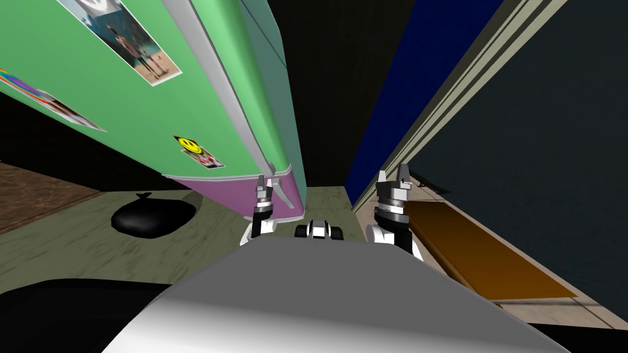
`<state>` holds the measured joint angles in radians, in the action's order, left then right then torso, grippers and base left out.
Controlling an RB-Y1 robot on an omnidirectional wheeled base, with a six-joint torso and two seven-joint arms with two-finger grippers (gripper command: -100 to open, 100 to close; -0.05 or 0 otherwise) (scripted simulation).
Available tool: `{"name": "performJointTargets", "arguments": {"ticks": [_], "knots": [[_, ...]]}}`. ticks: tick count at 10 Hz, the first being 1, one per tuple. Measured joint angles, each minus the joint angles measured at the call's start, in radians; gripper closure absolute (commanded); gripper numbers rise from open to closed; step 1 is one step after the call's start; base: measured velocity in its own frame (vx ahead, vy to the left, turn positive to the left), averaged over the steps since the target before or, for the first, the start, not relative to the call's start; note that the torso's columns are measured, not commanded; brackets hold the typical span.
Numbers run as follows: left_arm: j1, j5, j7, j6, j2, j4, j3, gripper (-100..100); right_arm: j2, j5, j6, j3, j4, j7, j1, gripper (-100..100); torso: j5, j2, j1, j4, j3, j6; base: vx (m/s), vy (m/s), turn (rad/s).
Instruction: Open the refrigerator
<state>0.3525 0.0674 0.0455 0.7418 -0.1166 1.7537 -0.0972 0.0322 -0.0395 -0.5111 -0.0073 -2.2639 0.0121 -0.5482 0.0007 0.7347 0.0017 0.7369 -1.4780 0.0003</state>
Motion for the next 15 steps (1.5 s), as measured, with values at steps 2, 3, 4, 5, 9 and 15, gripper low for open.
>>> {"name": "performJointTargets", "arguments": {"ticks": [2, 3, 4, 5, 9, 15], "knots": [[0.01, 0.006, 0.002, -0.052, -0.022, 0.034, -0.015, -100, 0.0, 0.0, 0.0, 0.0, 0.0, 0.0, 0.0, 0, 0.0, 0.001, -0.001, 0.0, 0.001, 0.0, 0.021, -0.044, 0.027], [0.013, 0.008, 0.004, -0.081, -0.03, 0.052, -0.022, -100, 0.0, 0.0, 0.0, 0.0, 0.0, 0.0, 0.0, 0, 0.0, 0.001, -0.001, 0.0, 0.001, 0.0, 0.024, -0.048, 0.024], [0.016, 0.012, 0.006, -0.108, -0.038, 0.068, -0.031, -100, 0.0, 0.0, 0.0, 0.0, 0.0, 0.0, 0.0, 0, 0.0, 0.001, -0.001, 0.001, 0.001, 0.0, 0.025, -0.053, 0.028], [0.018, 0.015, 0.008, -0.139, -0.044, 0.088, -0.04, -100, 0.0, 0.0, 0.0, 0.0, 0.0, 0.0, 0.0, 0, -0.001, 0.002, -0.002, 0.001, 0.001, 0.0, 0.017, -0.035, 0.02], [0.034, 0.023, 0.013, -0.226, -0.057, 0.143, -0.062, -100, 0.0, 0.0, 0.0, 0.0, 0.0, 0.0, 0.0, 0, -0.001, 0.003, -0.002, 0.001, 0.002, 0.001, 0.018, -0.033, 0.02], [0.06, 0.04, 0.02, -0.37, -0.077, 0.235, -0.103, -100, 0.0, 0.0, 0.0, 0.0, 0.0, 0.0, 0.0, 0, -0.002, -0.001, -0.002, 0.001, -0.001, 0.002, 0.014, -0.044, 0.026]]}}
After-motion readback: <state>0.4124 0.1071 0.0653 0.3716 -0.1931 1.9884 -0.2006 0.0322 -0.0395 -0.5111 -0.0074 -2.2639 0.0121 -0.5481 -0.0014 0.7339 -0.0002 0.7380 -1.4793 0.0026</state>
